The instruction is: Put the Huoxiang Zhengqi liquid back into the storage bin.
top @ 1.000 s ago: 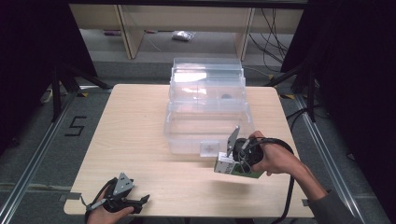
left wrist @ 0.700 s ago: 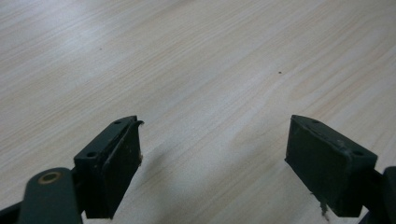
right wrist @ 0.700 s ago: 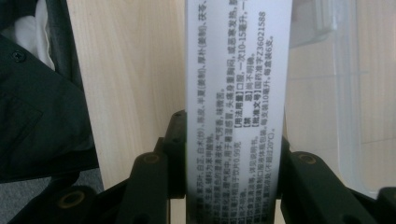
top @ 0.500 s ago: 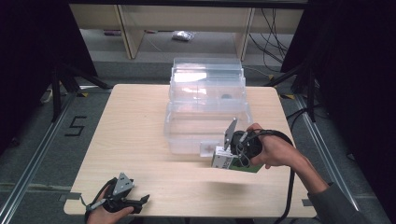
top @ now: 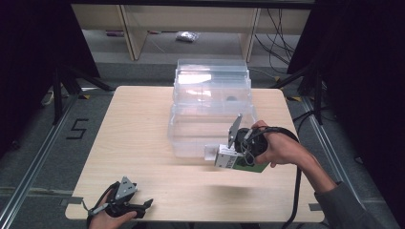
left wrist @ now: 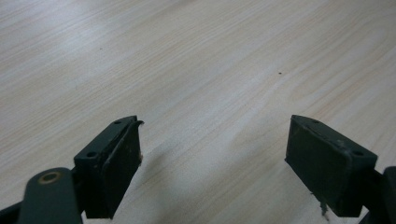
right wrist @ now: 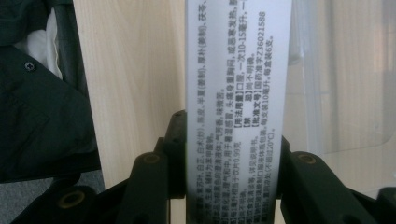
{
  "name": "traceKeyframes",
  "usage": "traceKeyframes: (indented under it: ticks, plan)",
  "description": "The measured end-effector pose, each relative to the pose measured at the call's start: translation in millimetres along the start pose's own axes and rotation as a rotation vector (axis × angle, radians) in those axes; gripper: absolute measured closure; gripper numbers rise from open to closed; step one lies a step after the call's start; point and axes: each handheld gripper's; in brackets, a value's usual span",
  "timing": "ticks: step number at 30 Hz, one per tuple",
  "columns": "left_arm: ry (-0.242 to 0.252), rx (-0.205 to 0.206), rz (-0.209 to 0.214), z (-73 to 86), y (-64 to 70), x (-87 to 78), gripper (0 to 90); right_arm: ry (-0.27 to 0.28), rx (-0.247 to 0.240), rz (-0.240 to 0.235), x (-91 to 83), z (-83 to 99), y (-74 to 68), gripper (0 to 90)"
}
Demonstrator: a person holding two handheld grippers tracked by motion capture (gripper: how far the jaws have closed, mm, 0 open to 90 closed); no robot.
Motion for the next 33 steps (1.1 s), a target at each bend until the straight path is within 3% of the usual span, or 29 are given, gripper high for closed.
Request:
traceKeyframes:
  ticks: [4, 5, 6, 7, 15, 16, 19, 20, 21, 22, 23, 26, 29, 30, 31, 32, 33]
  plan:
    - [0.002, -0.004, 0.001, 0.2, 0.4, 0.0, 17.5, -0.010, 0.014, 0.014, -4.6, -2.8, -0.8, 64.6]
    - [0.002, -0.004, 0.001, 0.2, 0.4, 0.0, 17.5, -0.015, -0.024, 0.014, -5.9, -3.8, 1.2, 64.6]
    - [-0.009, 0.014, -0.003, 0.0, -1.2, -0.5, 17.5, -0.015, -0.024, 0.014, -5.9, -3.8, 1.2, 64.6]
    - [-0.006, 0.014, -0.005, -0.2, -1.4, -0.4, 17.5, -0.013, 0.030, 0.009, -6.8, -3.7, -1.4, 64.6]
    - [0.000, 0.006, -0.008, -0.1, -0.6, -0.6, 17.5, -0.001, 0.002, 0.015, -19.4, -6.9, 6.1, 64.7]
    - [0.001, 0.003, -0.003, 0.0, -0.3, -0.3, 17.5, 0.001, 0.021, 0.014, -21.0, -6.8, 6.1, 64.7]
    - [0.007, -0.006, 0.000, -0.1, 0.2, -0.3, 17.5, 0.004, 0.009, 0.021, -25.5, -7.3, 11.1, 64.8]
    - [-0.006, 0.018, -0.001, -0.3, -1.2, -1.3, 17.5, 0.005, 0.039, 0.021, -27.1, -8.0, 10.8, 64.8]
    - [-0.011, 0.025, -0.006, -0.2, -1.6, -1.2, 17.5, -0.001, 0.000, 0.030, -30.4, -9.8, 16.9, 64.8]
    - [-0.009, 0.016, -0.007, 0.0, -1.0, -0.6, 17.5, -0.001, 0.000, 0.030, -30.4, -9.8, 16.9, 64.8]
    - [-0.010, 0.017, -0.005, 0.0, -1.2, -0.6, 17.5, 0.006, 0.029, 0.034, -31.4, -10.2, 16.4, 64.8]
    - [-0.008, 0.016, -0.006, -0.2, -0.8, -0.9, 17.5, -0.011, 0.045, 0.037, -36.4, -15.8, 19.6, 64.9]
    - [-0.008, 0.024, -0.008, -0.4, -2.0, -1.2, 17.5, -0.023, 0.039, 0.030, -38.6, -21.5, 23.5, 64.9]
    - [-0.005, 0.016, -0.001, -0.6, -1.7, -1.5, 17.5, -0.014, -0.007, 0.031, -38.4, -23.3, 28.3, 64.9]
    - [-0.004, 0.021, 0.001, -0.5, -1.7, -1.9, 17.5, -0.018, 0.012, 0.029, -38.9, -25.2, 29.9, 64.9]
    - [-0.005, 0.022, -0.001, -0.3, -1.5, -1.7, 17.5, -0.025, -0.012, 0.029, -39.4, -27.4, 32.9, 64.9]
    - [-0.006, 0.021, 0.000, -0.3, -1.5, -1.4, 17.5, -0.024, 0.005, 0.030, -39.4, -28.4, 33.8, 64.9]
Point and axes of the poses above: each handheld gripper's, and its own axes: x roughly forward along the jaws, z roughly out of its underside, y roughly to its right, and after that the axes turned 13 degrees about -z, right-handed
